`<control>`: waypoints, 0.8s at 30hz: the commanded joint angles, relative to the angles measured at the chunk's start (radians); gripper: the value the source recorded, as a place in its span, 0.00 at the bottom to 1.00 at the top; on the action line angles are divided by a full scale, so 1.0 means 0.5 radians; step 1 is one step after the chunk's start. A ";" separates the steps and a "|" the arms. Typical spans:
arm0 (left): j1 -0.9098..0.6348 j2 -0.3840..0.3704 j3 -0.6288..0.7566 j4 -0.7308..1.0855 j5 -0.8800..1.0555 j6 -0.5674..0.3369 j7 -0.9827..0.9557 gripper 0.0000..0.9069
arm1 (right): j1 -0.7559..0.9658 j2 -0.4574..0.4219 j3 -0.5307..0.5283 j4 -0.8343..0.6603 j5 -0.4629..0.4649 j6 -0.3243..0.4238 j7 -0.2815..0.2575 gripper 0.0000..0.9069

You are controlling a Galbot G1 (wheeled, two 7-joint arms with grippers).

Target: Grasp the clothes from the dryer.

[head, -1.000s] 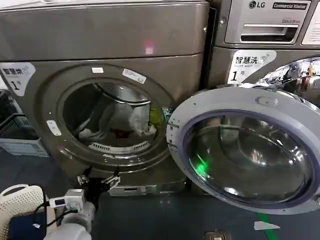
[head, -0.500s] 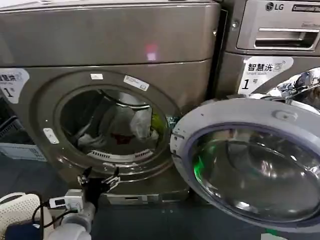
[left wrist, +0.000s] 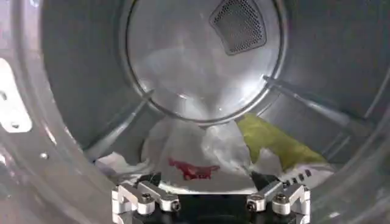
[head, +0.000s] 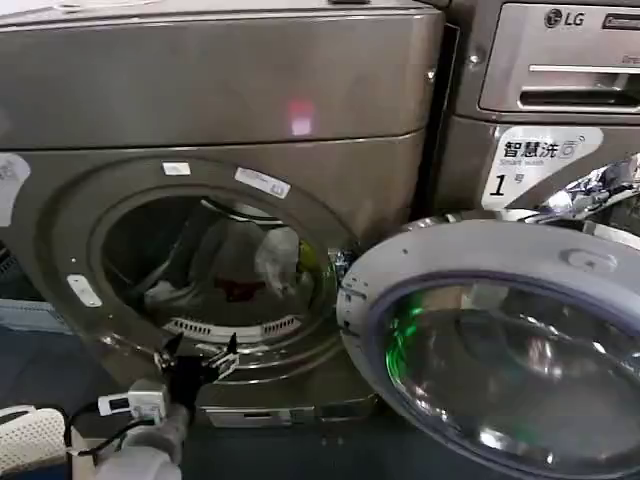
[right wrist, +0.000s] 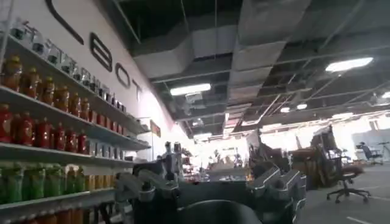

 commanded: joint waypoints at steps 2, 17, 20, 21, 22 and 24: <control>0.001 0.005 -0.001 -0.003 0.002 0.098 0.000 1.00 | 0.001 0.002 -0.005 0.004 -0.001 -0.002 0.000 1.00; 0.001 0.003 0.003 0.002 0.008 0.098 -0.002 1.00 | 0.002 0.000 -0.013 0.003 -0.001 -0.002 0.002 1.00; 0.001 0.003 0.001 0.001 0.008 0.098 -0.002 1.00 | 0.004 0.001 -0.016 0.004 -0.001 -0.001 0.001 1.00; 0.000 0.003 -0.001 0.001 0.007 0.098 -0.002 1.00 | 0.003 0.001 -0.016 0.004 -0.001 -0.001 0.002 1.00; -0.002 0.003 -0.002 0.002 0.010 0.098 -0.003 1.00 | 0.002 0.002 -0.014 0.003 -0.002 0.000 0.002 1.00; -0.001 0.002 -0.004 -0.001 0.011 0.098 -0.005 1.00 | -0.001 0.003 -0.013 0.002 -0.002 0.001 0.002 1.00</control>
